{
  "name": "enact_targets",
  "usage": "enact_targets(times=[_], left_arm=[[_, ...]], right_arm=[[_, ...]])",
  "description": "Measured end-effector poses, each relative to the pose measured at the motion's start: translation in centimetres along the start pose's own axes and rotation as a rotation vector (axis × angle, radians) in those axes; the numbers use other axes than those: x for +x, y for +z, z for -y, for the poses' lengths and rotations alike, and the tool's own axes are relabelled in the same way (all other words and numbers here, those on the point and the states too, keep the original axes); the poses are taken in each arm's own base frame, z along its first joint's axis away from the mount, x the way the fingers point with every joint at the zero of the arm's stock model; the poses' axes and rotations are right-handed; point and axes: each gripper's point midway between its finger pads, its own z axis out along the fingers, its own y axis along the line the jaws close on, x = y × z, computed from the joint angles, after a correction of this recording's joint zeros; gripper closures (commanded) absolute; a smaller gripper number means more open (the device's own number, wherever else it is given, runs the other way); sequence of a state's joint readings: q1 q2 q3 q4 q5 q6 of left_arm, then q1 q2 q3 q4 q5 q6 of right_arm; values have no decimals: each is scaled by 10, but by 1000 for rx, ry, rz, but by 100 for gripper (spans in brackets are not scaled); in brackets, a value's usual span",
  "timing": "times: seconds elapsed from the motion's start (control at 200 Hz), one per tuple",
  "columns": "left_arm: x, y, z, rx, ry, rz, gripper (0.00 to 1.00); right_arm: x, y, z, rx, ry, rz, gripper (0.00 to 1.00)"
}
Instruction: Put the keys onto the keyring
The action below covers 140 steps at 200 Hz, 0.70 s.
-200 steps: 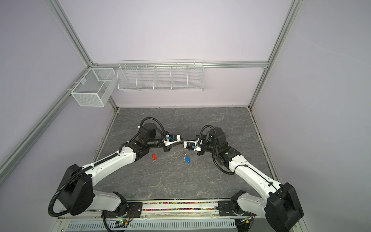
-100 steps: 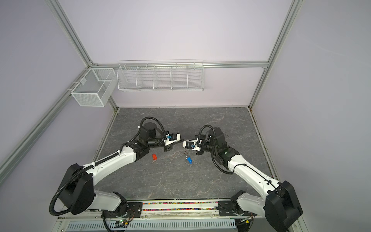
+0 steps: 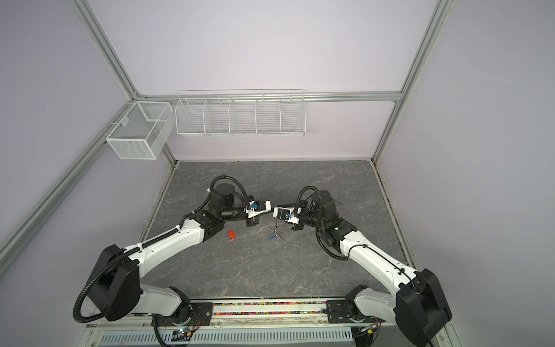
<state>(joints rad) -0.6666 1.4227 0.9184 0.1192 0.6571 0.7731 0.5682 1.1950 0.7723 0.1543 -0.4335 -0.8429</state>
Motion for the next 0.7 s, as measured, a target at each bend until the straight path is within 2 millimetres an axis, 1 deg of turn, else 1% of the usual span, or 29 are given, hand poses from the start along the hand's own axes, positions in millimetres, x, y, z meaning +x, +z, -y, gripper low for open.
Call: enact_targets(times=[0.145, 0.29, 0.52, 0.7], left_arm=[[9, 3, 6, -11, 37, -80, 100], [16, 0, 3, -38, 57, -147, 100], [15, -5, -2, -79, 102, -207, 100], [17, -5, 2, -80, 139, -242, 100]], right_arm=[[8, -2, 2, 28, 32, -37, 59], [14, -6, -3, 33, 60, -55, 58], [13, -13, -8, 28, 82, -60, 59], [13, -14, -10, 24, 123, -60, 61]])
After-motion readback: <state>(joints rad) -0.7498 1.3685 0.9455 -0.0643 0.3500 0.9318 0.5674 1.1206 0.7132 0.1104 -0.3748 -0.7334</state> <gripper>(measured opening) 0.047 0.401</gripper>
